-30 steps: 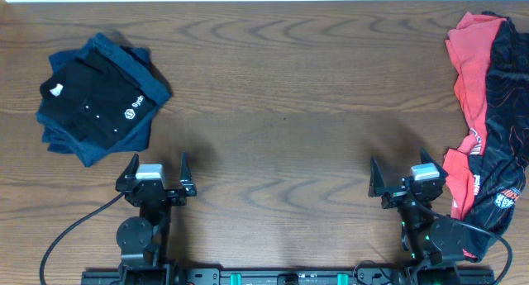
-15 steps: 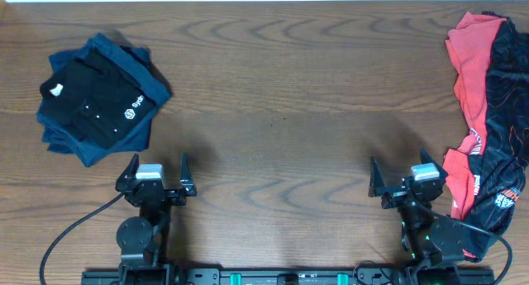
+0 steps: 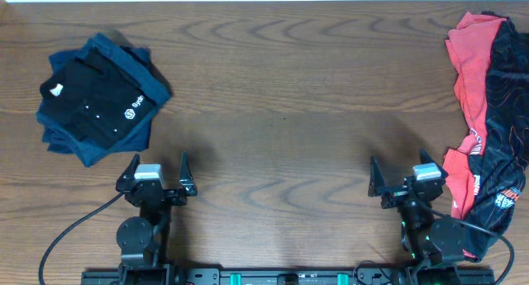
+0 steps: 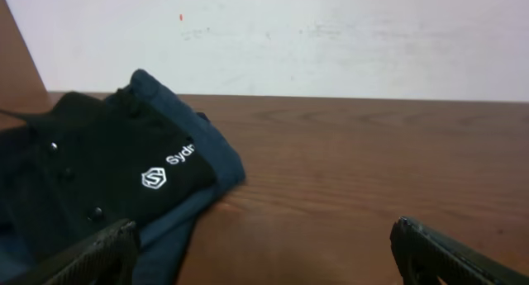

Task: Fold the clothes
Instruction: 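Move both grippers forward from rest toward the table, then grasp the red and black garment pile with the right gripper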

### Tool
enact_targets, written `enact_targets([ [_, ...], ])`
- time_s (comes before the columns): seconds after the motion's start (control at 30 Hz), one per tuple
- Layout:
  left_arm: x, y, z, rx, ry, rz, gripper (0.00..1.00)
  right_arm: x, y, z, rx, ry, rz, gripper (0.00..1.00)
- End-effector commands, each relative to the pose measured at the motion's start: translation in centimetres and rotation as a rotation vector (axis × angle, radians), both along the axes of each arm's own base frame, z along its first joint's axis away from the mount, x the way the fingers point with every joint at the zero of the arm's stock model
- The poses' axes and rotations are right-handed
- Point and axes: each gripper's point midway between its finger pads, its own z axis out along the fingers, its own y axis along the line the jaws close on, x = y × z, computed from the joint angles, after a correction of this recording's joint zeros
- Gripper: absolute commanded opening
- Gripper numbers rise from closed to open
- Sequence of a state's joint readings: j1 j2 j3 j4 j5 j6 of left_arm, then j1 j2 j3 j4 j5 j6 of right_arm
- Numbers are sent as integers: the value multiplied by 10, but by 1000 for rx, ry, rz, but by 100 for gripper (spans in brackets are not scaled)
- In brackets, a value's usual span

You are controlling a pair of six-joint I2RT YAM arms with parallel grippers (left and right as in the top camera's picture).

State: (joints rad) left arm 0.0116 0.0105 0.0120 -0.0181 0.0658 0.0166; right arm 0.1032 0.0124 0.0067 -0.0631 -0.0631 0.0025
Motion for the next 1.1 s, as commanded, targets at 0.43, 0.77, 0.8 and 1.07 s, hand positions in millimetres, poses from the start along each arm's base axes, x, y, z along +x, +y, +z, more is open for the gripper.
enact_targets([
  [0.43, -1, -30, 23, -155, 141, -149, 98, -1, -27, 4, 43, 192, -166, 99],
  [0.77, 17, -38, 25, -202, 502, -170, 98, 30, -37, -6, -31, 578, -228, 99],
  [0.8, 18, -40, 24, -208, 539, -174, 98, 33, -41, -12, -53, 637, -235, 99],
  [1.07, 19, -44, -1, -240, 721, -183, 98, 57, -53, -52, -127, 861, -275, 99],
])
